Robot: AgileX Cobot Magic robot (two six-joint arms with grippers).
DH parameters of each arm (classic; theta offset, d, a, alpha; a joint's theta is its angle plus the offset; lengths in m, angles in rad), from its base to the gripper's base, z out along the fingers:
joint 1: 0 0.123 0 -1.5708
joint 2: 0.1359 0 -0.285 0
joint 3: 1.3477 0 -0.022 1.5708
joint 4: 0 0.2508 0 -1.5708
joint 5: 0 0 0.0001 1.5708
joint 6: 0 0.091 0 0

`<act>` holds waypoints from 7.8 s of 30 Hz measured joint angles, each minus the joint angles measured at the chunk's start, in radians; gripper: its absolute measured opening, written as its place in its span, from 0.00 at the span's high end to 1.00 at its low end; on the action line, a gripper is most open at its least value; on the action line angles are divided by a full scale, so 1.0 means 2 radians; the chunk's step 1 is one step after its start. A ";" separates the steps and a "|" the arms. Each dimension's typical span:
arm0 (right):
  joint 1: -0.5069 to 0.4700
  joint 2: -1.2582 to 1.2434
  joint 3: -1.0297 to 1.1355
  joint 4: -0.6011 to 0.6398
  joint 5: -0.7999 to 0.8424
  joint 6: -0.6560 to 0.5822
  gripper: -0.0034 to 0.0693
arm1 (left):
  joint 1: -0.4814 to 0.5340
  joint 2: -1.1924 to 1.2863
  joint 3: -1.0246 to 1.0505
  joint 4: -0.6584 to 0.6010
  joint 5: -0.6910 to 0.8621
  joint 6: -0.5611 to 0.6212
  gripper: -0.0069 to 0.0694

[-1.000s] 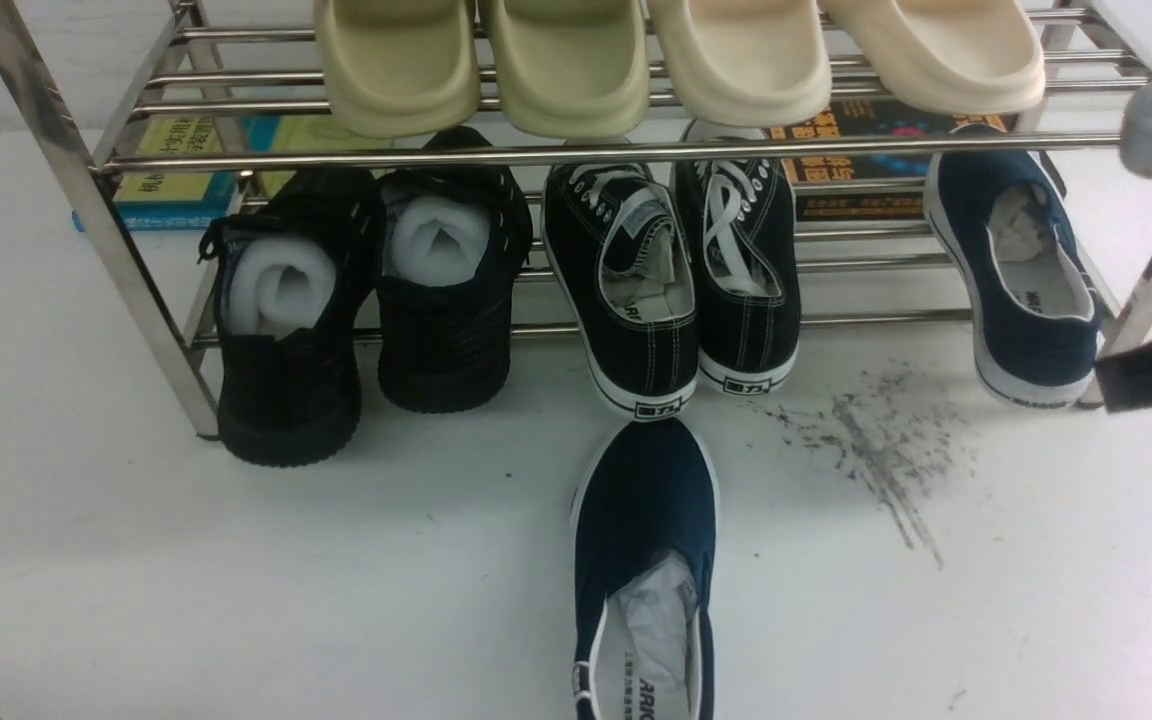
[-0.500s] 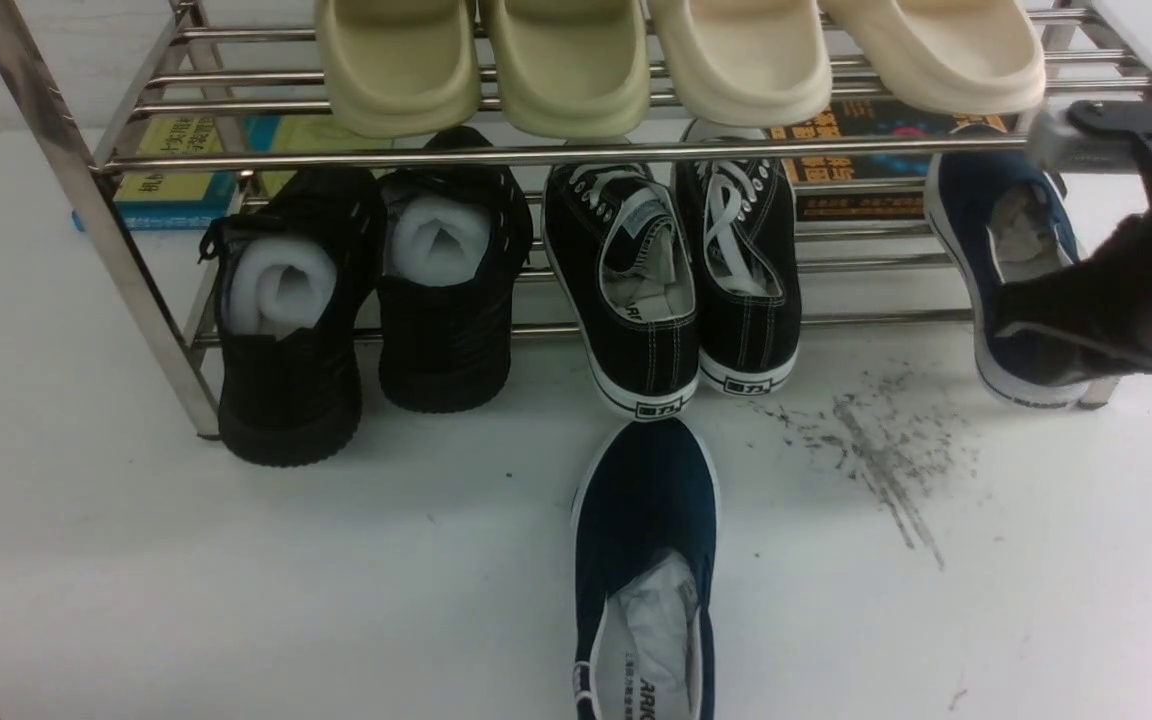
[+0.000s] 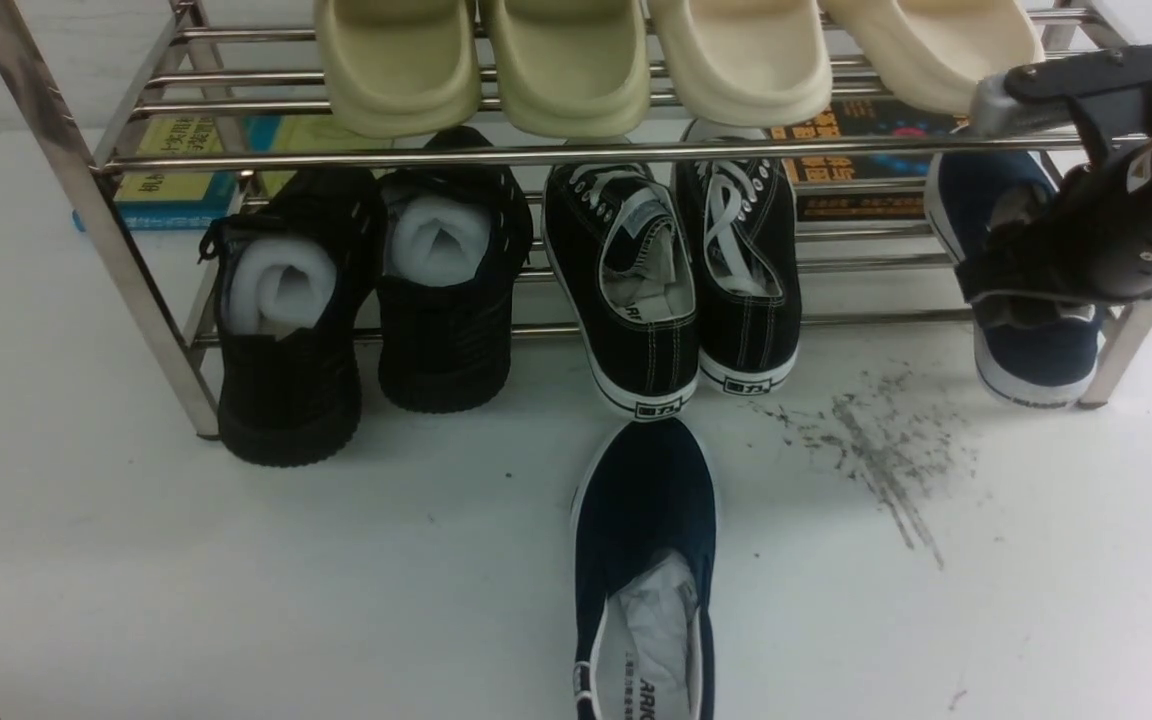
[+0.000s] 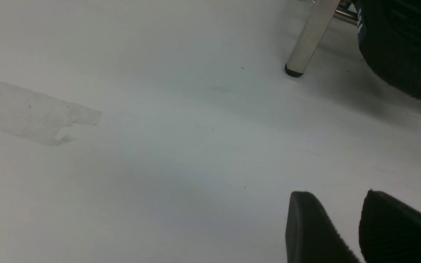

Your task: Take the shoes off the shelf with your hand on the white table.

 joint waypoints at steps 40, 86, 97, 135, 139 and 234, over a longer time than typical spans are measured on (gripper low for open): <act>-0.001 -0.060 0.000 0.048 0.079 0.024 0.92 | 0.000 0.000 0.000 0.000 0.000 0.000 0.59; 0.264 -0.153 0.184 0.166 0.060 0.061 0.91 | 0.000 0.000 0.000 0.000 0.000 0.000 0.59; 0.263 -0.161 0.184 0.146 0.030 0.092 0.91 | 0.000 0.000 0.000 0.000 0.000 0.000 0.59; 0.263 -0.176 0.184 0.070 0.092 0.196 0.89 | 0.000 0.000 0.000 0.000 0.000 0.000 0.59; 0.263 -0.175 0.184 0.068 0.083 0.196 0.88 | 0.000 0.000 0.000 0.000 0.000 0.000 0.59; 0.263 -0.647 0.302 -0.063 0.079 0.104 0.97 | 0.000 0.000 0.000 0.000 0.000 0.000 0.59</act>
